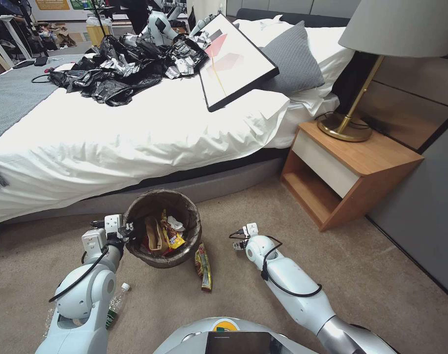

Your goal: Pick up the trash bin, then pick up the garbage from the floor and place it into the trash bin.

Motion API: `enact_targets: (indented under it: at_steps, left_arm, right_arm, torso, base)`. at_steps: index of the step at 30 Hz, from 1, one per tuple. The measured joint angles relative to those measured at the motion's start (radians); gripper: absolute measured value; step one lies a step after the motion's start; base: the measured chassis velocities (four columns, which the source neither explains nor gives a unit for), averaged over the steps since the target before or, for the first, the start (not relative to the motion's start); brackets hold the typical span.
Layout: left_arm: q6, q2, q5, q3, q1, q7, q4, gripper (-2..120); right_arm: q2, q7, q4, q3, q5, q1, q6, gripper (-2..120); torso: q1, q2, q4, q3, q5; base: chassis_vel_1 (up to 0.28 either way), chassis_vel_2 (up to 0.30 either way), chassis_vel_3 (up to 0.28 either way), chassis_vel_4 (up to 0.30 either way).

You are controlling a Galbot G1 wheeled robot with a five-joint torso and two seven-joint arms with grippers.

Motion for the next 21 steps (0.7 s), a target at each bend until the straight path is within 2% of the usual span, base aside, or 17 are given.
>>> enact_targets:
  at_steps: [15,21]
  left_arm:
    - [-0.002,0.004,-0.003,-0.005,-0.003,0.002,0.002,0]
    - [-0.002,0.005,-0.003,-0.006,-0.003,0.003,0.003,0]
  right_arm:
    - [0.026,-0.055,-0.103,0.029,-0.055,-0.015,0.058,100]
    - [0.022,-0.058,-0.091,0.023,-0.061,-0.015,0.055,97]
  torso:
    - [0.000,0.000,-0.0005,0.000,-0.0006]
    - [0.000,0.000,0.0000,0.000,-0.0001]
  base:
    - [0.000,0.000,0.000,0.000]
    - [0.000,0.000,0.000,0.000]
